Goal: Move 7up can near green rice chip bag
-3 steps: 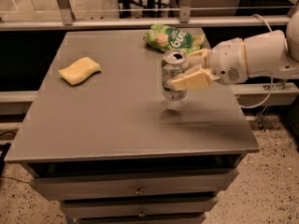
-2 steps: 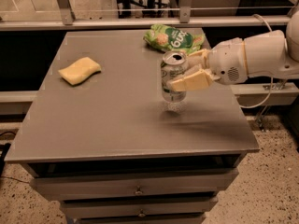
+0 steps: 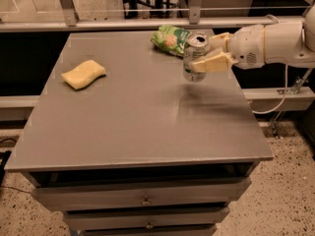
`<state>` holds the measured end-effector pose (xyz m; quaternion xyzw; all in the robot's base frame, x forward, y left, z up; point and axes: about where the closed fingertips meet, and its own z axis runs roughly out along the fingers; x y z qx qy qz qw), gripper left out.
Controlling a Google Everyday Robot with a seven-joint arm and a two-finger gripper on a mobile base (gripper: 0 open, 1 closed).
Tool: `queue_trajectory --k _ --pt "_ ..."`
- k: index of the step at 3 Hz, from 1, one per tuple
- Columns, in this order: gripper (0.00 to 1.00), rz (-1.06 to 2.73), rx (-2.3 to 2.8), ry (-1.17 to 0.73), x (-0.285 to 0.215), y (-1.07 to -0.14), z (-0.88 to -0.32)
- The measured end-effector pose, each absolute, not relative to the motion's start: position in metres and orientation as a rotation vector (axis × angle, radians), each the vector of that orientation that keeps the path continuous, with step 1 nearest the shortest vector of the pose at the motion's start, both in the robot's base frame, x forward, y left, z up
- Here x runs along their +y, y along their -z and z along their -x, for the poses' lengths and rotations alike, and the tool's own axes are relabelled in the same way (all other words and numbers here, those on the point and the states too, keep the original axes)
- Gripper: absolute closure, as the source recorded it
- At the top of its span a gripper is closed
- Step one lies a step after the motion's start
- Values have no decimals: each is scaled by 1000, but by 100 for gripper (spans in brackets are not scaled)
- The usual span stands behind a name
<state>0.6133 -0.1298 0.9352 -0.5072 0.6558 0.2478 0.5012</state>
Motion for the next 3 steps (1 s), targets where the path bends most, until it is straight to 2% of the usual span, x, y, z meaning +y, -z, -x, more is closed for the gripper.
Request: queue_trajectory --k 1,3 --pt "100 1186 1600 -560 -156 -929 -653" --pt "100 1123 1672 -536 -186 -907 -699"
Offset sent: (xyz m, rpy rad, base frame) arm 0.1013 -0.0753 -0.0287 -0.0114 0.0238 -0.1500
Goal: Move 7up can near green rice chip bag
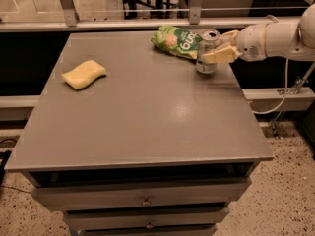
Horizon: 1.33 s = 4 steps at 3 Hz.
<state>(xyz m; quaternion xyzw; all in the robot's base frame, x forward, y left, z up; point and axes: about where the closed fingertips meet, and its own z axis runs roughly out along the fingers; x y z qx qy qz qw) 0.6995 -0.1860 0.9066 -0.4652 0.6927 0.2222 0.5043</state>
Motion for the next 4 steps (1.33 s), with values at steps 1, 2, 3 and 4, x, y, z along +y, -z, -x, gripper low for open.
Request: queue_trajectory --k 1,2,3,4 --pt "75 1085 1694 -523 -201 -901 -713" --pt "53 1063 1695 -520 -207 -899 -718" --pt "20 1047 1678 -549 -206 -899 -715" --pt "1 1040 1659 -566 -205 -902 -708"
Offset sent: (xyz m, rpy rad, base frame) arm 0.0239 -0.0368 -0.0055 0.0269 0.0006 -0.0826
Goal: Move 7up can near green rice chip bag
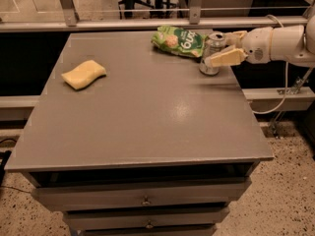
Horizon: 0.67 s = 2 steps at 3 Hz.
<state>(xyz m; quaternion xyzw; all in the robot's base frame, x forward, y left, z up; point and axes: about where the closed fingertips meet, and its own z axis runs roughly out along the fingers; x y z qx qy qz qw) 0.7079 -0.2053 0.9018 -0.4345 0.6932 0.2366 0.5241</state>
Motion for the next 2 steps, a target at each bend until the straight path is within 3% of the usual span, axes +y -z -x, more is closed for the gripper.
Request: queue_trajectory --k 2 --pt "0 988 1595 -546 -238 -929 -660"
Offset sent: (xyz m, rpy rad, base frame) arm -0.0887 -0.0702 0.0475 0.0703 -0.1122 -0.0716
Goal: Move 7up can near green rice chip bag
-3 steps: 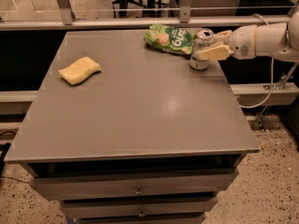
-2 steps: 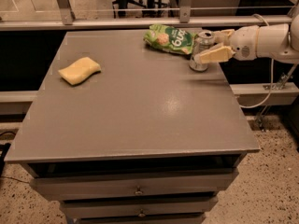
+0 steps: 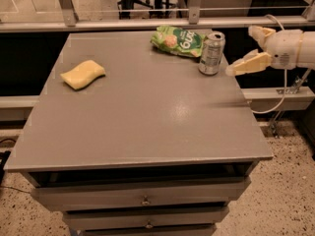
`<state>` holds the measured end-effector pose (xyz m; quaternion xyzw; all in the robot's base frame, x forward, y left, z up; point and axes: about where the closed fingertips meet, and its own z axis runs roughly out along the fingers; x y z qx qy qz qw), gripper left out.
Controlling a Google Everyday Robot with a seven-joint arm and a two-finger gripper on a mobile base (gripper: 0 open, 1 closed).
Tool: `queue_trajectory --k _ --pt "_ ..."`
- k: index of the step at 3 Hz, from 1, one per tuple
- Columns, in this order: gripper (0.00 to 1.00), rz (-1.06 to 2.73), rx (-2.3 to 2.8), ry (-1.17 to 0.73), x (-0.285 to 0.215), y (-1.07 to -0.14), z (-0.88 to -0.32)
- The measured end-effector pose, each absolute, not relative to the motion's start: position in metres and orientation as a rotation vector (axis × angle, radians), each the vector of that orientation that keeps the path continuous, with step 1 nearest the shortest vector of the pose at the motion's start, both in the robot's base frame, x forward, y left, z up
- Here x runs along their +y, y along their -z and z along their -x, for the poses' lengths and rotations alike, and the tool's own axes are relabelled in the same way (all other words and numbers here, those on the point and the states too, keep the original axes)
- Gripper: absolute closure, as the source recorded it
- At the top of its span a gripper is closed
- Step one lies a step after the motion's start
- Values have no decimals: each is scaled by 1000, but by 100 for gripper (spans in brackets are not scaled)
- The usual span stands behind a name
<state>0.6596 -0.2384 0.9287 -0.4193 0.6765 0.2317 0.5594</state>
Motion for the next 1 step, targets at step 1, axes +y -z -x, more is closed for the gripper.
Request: queue_trajectory --k 1 --pt "0 909 1560 -490 -278 -947 -620"
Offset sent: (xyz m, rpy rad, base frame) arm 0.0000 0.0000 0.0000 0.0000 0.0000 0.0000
